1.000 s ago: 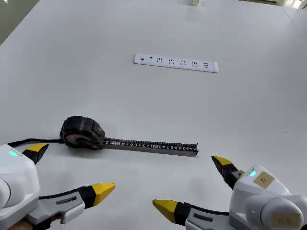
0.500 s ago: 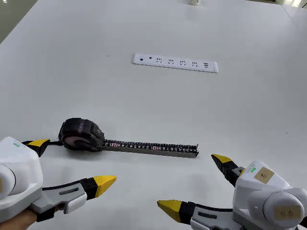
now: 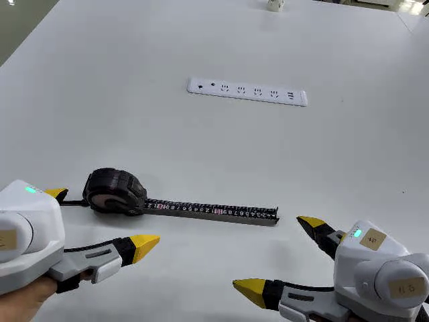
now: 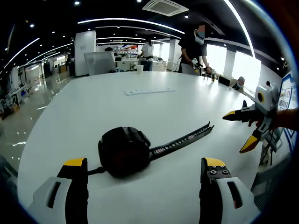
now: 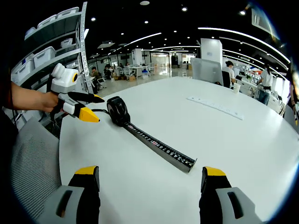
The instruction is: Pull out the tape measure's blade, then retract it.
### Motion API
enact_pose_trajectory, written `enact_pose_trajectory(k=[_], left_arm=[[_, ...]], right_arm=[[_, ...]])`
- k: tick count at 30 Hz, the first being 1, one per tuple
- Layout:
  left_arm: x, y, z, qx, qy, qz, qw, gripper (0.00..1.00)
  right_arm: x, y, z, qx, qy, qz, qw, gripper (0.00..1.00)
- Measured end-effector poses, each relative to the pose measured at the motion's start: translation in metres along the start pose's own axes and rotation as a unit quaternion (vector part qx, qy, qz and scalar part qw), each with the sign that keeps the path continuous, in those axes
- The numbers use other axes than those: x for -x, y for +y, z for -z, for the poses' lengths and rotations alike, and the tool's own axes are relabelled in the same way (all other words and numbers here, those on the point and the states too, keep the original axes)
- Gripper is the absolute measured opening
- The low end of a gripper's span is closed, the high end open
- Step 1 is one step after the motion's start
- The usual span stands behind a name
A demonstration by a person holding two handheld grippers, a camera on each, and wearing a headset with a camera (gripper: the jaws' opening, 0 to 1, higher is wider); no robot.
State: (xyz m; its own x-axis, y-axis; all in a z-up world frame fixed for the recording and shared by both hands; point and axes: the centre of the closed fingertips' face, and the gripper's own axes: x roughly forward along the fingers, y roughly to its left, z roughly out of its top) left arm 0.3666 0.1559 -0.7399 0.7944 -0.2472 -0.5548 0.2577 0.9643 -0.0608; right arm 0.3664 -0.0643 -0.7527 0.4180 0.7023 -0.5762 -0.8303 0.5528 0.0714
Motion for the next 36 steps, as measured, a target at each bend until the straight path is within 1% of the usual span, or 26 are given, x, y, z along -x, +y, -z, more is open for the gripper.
enact_pose_trajectory(k=[4, 11, 16, 20, 29, 36], left_arm=[[-0.004, 0.003, -0.001, 0.003, 0.002, -0.004, 1.0, 0.98], [-0.01, 0.007, -0.002, 0.014, 0.005, -0.011, 0.9998, 0.95], [-0.013, 0.012, -0.004, 0.025, 0.005, -0.022, 0.9994, 0.91], [-0.015, 0.014, -0.005, 0.031, 0.007, -0.029, 0.9991, 0.87], [-0.02, 0.016, -0.001, 0.047, 0.019, -0.043, 0.9978, 0.8], [-0.022, 0.019, -0.002, 0.053, 0.024, -0.054, 0.9968, 0.75]], right_arm=[[-0.002, -0.005, 0.0, 0.004, 0.004, -0.003, 1.0, 0.87], [-0.006, -0.011, 0.001, 0.018, 0.012, -0.01, 0.9997, 0.81], [-0.008, -0.016, 0.002, 0.026, 0.018, -0.015, 0.9994, 0.76], [-0.009, -0.019, 0.004, 0.037, 0.026, -0.021, 0.9987, 0.72], [-0.014, -0.031, 0.004, 0.052, 0.036, -0.032, 0.9975, 0.66], [-0.02, -0.039, 0.004, 0.073, 0.048, -0.042, 0.9953, 0.6]])
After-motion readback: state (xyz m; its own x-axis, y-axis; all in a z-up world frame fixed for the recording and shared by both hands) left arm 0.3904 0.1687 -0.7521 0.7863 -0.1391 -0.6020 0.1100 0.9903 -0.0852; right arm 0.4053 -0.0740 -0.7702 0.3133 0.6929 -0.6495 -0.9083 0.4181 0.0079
